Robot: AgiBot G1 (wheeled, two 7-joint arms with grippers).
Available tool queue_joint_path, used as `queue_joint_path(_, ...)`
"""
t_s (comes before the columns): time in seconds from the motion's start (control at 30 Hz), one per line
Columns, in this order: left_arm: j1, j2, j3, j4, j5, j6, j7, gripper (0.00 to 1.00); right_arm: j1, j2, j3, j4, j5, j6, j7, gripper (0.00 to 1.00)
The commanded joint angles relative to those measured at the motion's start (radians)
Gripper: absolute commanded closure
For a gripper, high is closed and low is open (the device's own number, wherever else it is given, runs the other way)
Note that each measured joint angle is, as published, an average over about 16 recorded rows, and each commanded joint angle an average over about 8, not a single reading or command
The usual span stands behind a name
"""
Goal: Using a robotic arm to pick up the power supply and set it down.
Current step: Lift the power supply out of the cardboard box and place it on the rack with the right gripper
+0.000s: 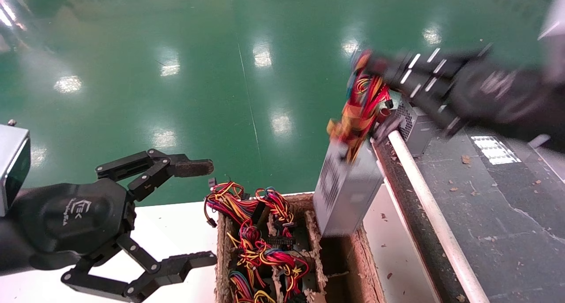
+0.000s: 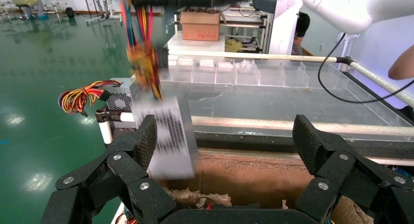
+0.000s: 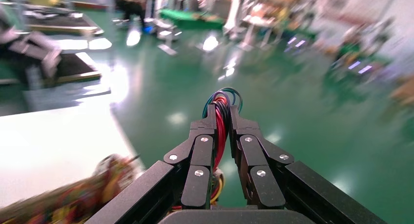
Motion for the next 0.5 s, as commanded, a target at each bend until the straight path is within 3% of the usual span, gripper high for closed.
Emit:
queue_joint_path(0.03, 0.0, 0.0, 0.0, 0.0, 0.0, 0.0, 0.0, 0.0, 0.004, 0.032, 0.036, 0.058, 0.017, 0.039, 0.008, 1.0)
queue_joint_path(0.5, 0.0, 0.0, 0.0, 0.0, 0.0, 0.0, 0.0, 0.0, 0.178, 0.172, 0.063, 0.029, -0.154, 0.135, 0.003, 1.0)
